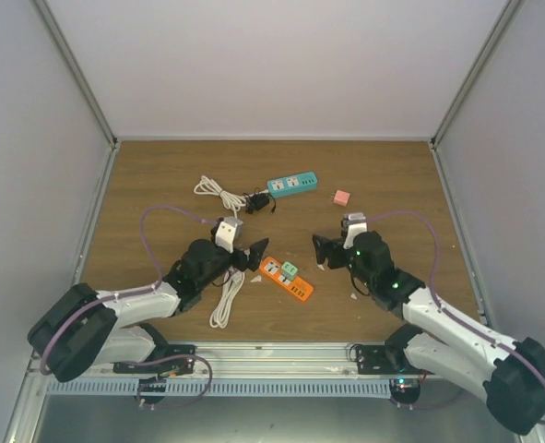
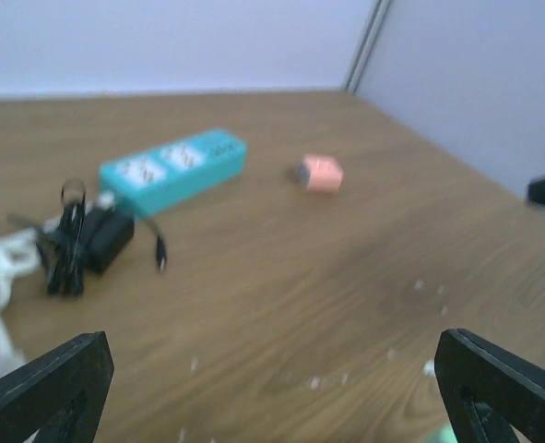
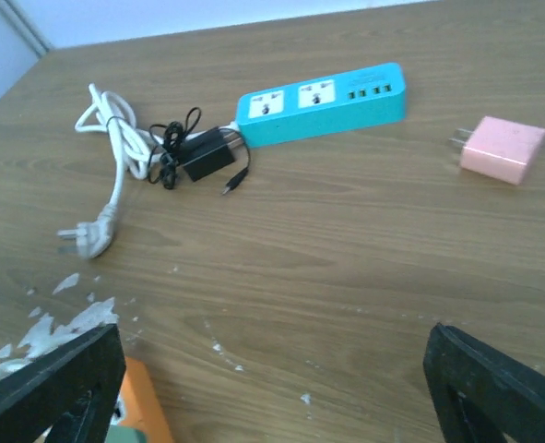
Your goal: Insert the plug
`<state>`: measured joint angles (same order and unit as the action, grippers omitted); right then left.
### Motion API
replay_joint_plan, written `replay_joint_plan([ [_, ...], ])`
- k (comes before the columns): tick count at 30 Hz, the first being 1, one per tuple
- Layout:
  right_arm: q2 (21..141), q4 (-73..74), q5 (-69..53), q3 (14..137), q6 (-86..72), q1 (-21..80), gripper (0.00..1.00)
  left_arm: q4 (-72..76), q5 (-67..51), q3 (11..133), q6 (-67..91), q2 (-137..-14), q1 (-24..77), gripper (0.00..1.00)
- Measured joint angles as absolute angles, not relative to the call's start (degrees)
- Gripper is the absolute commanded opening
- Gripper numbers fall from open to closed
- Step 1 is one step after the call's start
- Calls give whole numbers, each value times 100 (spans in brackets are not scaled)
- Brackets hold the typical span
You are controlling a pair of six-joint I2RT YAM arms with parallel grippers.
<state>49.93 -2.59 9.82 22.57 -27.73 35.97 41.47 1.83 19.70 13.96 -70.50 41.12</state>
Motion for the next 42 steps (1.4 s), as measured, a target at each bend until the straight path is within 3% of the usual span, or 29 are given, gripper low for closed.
replay_joint_plan([
  [4, 5450, 484, 733, 2958, -2462, 3924, 72, 3896, -259, 1817, 1653, -7417, 3667, 89],
  [7, 5553, 886, 558, 3052, -2440, 4759, 47, 3881, -668, 1852, 1793, -7948, 3347, 77],
  [13, 6235, 1227, -93, 3201, -2423, 5660, 4, 4010, -1313, 1874, 1979, -8748, 3107, 64],
  [14, 6418, 1225, -259, 3210, -2414, 5717, 1, 4032, -1365, 1879, 1992, -8794, 3100, 62],
  [27, 8106, 801, -1122, 3271, -2383, 5030, 1, 4440, -1715, 1973, 1896, -9091, 2864, 41],
  [42, 8921, 73, -1118, 3739, -2139, 4254, 1, 4882, -2156, 2912, 2047, -10654, 3299, 38],
])
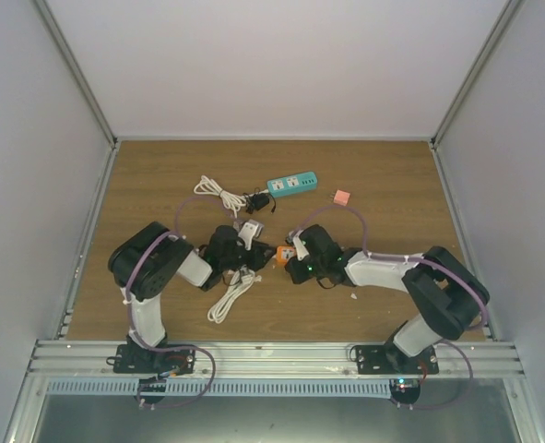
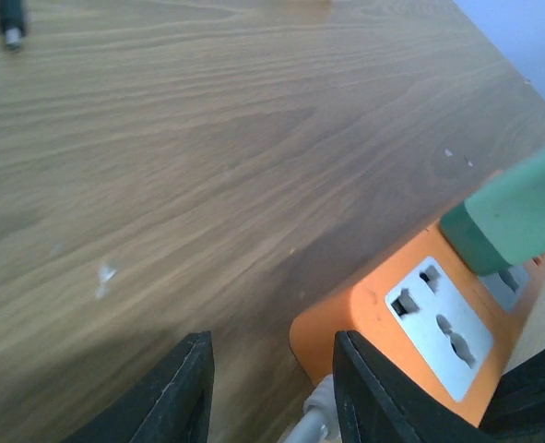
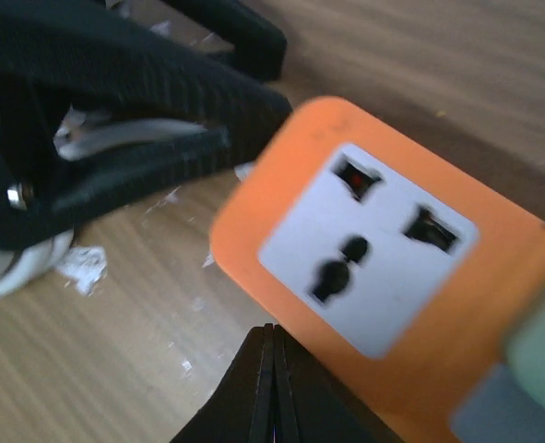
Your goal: Insert the plug
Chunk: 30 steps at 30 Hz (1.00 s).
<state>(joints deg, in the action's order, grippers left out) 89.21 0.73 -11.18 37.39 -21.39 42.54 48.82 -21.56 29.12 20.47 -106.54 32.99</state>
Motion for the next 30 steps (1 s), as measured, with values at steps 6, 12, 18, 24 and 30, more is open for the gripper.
replay_joint_plan([
  [6, 9209, -119, -1059, 3844, -2086, 3861, 2, 4768, -2156, 3579, 2040, -11087, 3500, 39],
  [12, 8829, 93, -1433, 4219, -1643, 3603, 37, 4604, -2021, 3787, 1997, -10947, 3395, 41],
  [18, 7854, 259, -1638, 5374, -1280, 3472, 87, 4515, -2045, 4375, 1800, -10613, 2912, 61],
  [24, 8394, 176, -1439, 6139, -1804, 2058, 100, 4287, -2241, 4967, 1420, -10165, 2399, 96],
  [30, 9620, 687, -1107, 6525, -3030, 1066, 100, 3979, -2569, 5107, 1105, -9756, 1892, 99],
])
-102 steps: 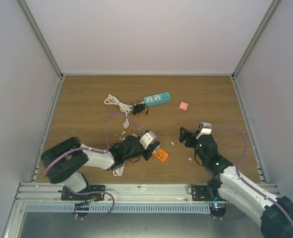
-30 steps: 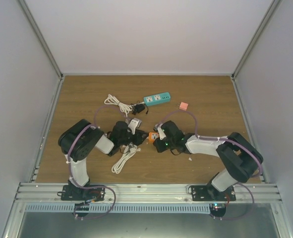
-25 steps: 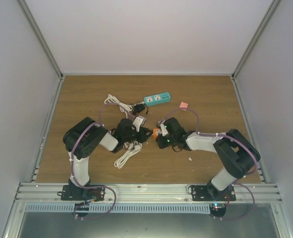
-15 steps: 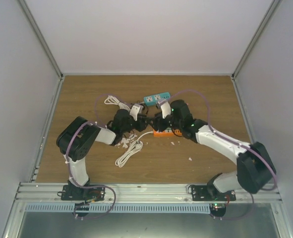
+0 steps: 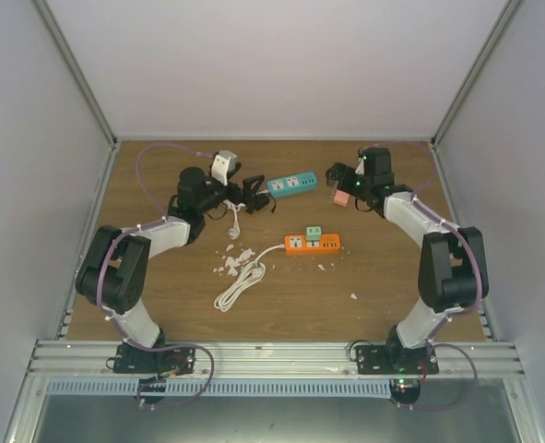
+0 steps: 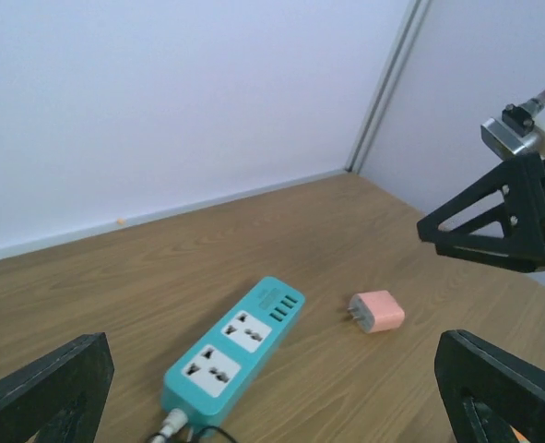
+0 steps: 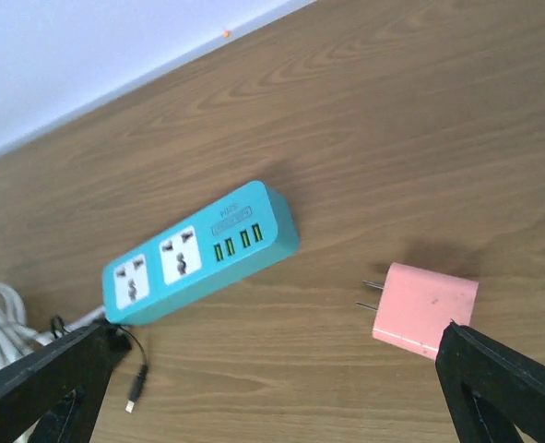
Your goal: Insert the plug
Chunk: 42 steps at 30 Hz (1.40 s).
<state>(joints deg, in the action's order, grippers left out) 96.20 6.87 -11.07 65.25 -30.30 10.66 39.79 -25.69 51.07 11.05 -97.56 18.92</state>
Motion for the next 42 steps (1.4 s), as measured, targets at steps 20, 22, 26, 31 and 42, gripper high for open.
replay_joint_plan([
  [20, 10781, 2126, -871, 8543, -9148, 705, 85, 3815, -3024, 4659, 1100, -9214, 1533, 99],
  [22, 10798, 1664, -1105, 8265, -9183, 657, 64, 3815, -3037, 4659, 1103, -9196, 1533, 99],
  [26, 11190, 1286, -1516, 8641, -8510, 554, 67, 3782, -3044, 4659, 1105, -9196, 1533, 99],
  [31, 11638, 1774, -1428, 9981, -6934, 615, 99, 3723, -3041, 4659, 1096, -9144, 1533, 99],
  [42, 11616, 3701, 799, 9695, -3404, 1035, 99, 3621, -3083, 4659, 1092, -9065, 1533, 99],
])
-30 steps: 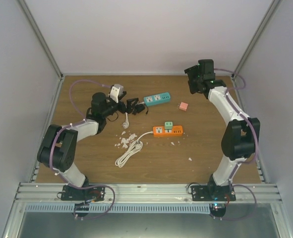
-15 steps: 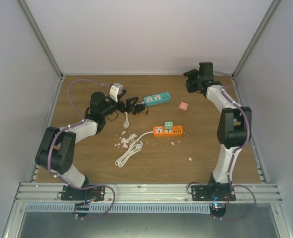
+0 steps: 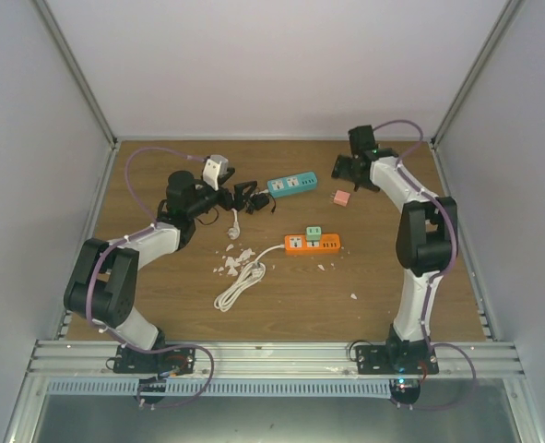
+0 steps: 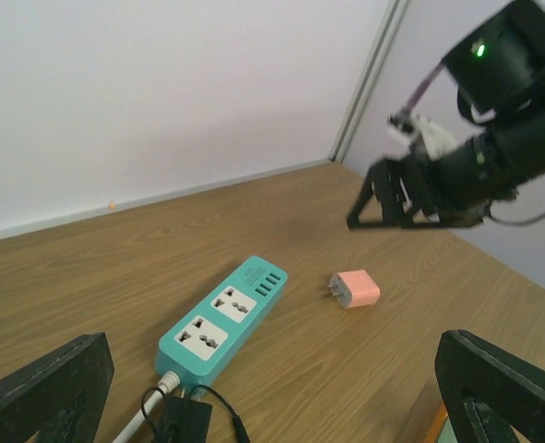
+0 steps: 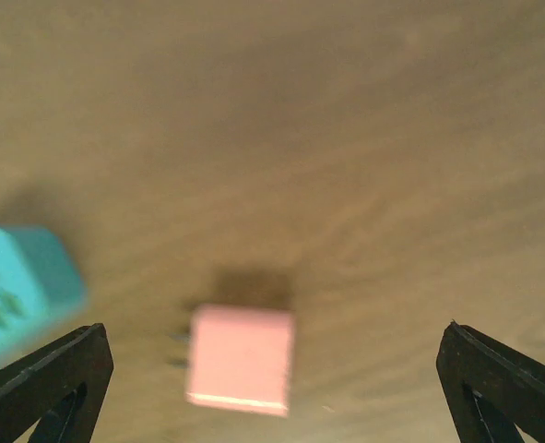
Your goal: Insert the plug
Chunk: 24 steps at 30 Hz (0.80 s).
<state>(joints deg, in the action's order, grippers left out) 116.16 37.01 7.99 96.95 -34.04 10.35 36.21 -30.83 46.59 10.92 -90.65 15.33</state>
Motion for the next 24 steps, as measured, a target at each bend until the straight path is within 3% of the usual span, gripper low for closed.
replay_joint_plan([
  [4, 11618, 3946, 1160, 9100, -2995, 1129, 92, 3577, -3083, 4659, 1092, -9065, 1533, 99],
  [16, 12014, 3592, 1039, 9035, -2370, 1188, 89, 3487, -3085, 4661, 1087, -9102, 1533, 99],
  [24, 12307, 3527, 974, 9286, -2174, 1271, 63, 3468, -3085, 4713, 1041, -9244, 1533, 99],
])
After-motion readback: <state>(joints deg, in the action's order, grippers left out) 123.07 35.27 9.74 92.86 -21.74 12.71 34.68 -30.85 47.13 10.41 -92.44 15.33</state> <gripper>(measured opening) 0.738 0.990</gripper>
